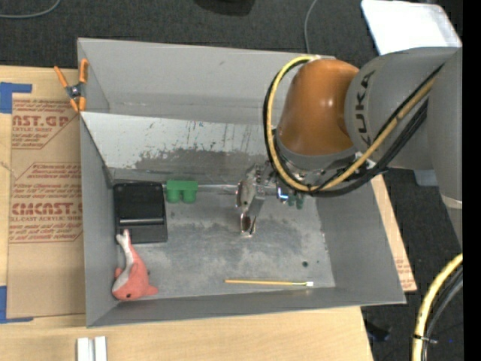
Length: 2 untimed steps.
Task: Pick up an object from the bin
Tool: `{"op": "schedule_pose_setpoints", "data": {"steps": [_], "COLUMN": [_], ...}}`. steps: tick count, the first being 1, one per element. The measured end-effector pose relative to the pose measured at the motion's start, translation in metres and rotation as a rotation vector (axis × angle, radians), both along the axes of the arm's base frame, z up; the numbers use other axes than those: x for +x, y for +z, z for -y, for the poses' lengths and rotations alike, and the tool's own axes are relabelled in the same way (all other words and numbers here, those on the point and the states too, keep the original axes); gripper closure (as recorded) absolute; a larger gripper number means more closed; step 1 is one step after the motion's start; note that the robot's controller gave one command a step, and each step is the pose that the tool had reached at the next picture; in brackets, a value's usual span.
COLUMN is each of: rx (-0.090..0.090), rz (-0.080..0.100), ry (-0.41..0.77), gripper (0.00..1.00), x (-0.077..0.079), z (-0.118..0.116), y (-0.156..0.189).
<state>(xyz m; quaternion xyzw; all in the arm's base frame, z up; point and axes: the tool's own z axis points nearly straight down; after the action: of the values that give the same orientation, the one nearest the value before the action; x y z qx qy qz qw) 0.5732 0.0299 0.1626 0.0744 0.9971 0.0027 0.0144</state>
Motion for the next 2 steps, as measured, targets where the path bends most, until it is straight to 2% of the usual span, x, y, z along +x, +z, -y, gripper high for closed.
{"op": "schedule_pose_setpoints", "data": {"steps": [1, 2], "rx": [-0.002, 0.003], "rz": [-0.008, -0.006], "ry": [0.018, -0.095], "gripper": [1.0, 1.0], "x": [-0.008, -0.03], "z": [0.0, -0.02], "y": [-0.005, 0.002]}}
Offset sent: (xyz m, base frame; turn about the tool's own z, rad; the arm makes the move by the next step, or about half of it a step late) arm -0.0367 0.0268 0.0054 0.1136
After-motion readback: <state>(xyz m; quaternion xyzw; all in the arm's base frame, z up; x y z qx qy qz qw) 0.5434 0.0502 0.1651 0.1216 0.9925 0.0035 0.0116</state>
